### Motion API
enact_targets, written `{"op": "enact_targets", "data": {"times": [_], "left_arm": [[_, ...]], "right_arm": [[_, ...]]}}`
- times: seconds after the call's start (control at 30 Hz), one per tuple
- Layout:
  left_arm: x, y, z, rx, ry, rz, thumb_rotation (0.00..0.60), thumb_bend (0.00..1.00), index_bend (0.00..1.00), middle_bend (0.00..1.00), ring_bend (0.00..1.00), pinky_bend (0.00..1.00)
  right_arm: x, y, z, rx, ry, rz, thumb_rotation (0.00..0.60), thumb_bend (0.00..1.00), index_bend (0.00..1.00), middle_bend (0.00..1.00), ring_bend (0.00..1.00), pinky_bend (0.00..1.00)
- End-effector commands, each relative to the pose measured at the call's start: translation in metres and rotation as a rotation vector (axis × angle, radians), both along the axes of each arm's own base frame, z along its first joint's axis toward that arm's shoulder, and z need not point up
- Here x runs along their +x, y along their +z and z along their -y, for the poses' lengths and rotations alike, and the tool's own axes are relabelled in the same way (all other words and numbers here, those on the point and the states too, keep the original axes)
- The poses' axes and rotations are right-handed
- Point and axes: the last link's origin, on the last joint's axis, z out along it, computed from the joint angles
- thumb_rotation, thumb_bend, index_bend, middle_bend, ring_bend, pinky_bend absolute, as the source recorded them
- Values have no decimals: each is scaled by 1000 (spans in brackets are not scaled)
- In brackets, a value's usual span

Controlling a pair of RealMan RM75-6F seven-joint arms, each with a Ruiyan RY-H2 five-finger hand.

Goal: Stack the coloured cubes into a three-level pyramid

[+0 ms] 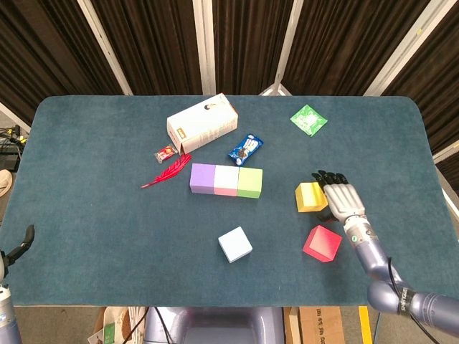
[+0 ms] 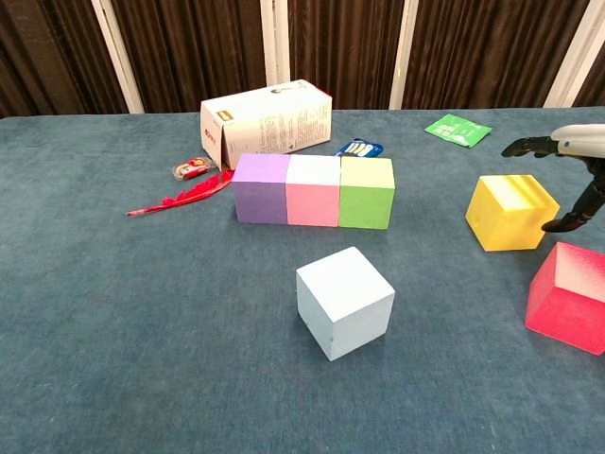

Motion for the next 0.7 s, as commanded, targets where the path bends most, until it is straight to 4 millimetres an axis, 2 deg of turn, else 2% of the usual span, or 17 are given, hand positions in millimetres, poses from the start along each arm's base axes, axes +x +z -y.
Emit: {"op": "enact_targets", "data": {"times": [0.03,0.3,0.53,0.7], "left_arm": [[0,0,0,2,2,0,600,348,36,33,0,0],[-1,0,-1,3,12,-2,600,348,48,31,0,0],[-2,0,-2,9,17,-3,600,348,49,29,0,0],[-2,1,-1,14,25,-3,600,348,51,28,0,0]], "right_arm": [[4,-4,4,10,8,-24,600,264,82,107,0,0],[15,-8,10,8,9,-40,600,263,157,186,0,0],[20,-10,12,8,5,-53,600,264,184,206,0,0],[23,-13,15,6,-1,-56,600,264,261,229,0,0]]}}
